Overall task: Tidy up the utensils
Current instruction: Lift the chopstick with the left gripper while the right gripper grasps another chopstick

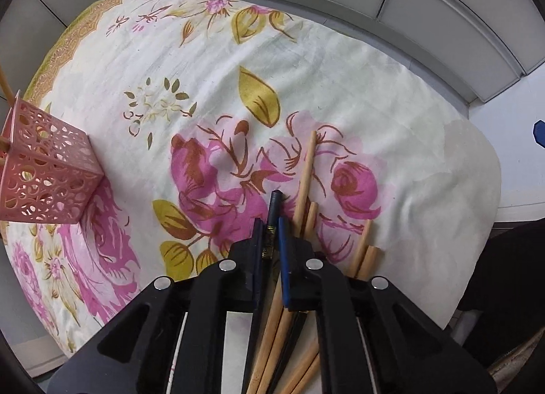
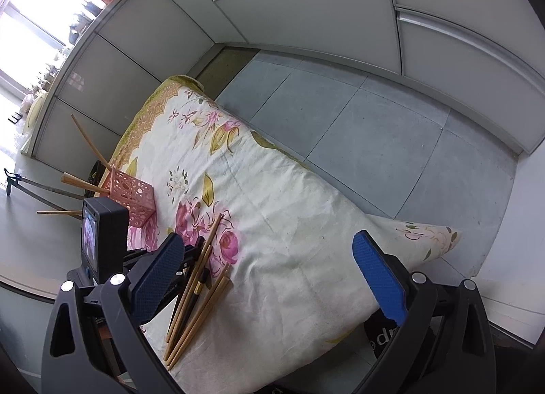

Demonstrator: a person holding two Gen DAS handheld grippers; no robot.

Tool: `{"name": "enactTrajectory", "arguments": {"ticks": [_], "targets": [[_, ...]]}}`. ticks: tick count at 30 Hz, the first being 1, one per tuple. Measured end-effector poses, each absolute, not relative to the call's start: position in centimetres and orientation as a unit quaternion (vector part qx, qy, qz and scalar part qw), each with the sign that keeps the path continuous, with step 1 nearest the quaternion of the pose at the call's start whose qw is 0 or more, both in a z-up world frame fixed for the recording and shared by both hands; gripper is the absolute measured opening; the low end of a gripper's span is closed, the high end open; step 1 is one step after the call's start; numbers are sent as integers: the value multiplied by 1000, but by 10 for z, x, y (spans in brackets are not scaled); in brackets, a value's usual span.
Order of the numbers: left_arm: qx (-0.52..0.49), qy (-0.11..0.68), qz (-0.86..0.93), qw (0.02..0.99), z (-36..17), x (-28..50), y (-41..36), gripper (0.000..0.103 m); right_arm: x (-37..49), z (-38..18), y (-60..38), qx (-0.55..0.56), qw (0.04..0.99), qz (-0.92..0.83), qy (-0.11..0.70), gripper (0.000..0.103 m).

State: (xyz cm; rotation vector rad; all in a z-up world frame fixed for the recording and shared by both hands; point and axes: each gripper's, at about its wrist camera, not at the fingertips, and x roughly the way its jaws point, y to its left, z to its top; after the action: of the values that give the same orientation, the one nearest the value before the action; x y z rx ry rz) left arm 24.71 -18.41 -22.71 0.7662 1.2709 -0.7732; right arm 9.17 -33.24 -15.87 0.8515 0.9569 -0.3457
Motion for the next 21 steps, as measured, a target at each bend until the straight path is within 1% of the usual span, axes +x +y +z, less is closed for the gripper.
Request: {"name": "enactTrajectory", "arguments": {"ticks": [4, 8, 12, 13, 15, 16, 17, 18, 21], "targets": [[292, 586, -335, 678, -226, 255, -172, 8, 96, -170, -332, 405, 773, -159, 462, 96], [248, 577, -290, 722, -222, 254, -127, 6, 117, -168, -318, 364, 783, -156, 479, 96], [169, 559, -266, 767, -196, 251, -74, 6, 151, -173, -292, 336, 783, -130, 507, 96], [150, 551, -266, 777, -186, 249, -63, 6, 159, -176, -286, 336, 779, -122, 516, 94], [120, 530, -268, 795, -163, 243, -45, 6, 178, -185, -275, 337, 767, -111, 535, 84], [111, 518, -267, 805, -152, 239, -38, 6, 186, -188, -270, 333, 763, -106, 544, 81], [103, 505, -266, 815, -141, 234, -30, 6, 195, -192, -266, 330, 760, -102, 551, 75], [95, 493, -265, 823, -134, 231, -25, 6, 203, -196, -262, 324, 757, -103, 558, 71], [71, 468, -270, 838, -110, 222, -9, 6, 219, -205, -254, 308, 751, -119, 571, 61]]}}
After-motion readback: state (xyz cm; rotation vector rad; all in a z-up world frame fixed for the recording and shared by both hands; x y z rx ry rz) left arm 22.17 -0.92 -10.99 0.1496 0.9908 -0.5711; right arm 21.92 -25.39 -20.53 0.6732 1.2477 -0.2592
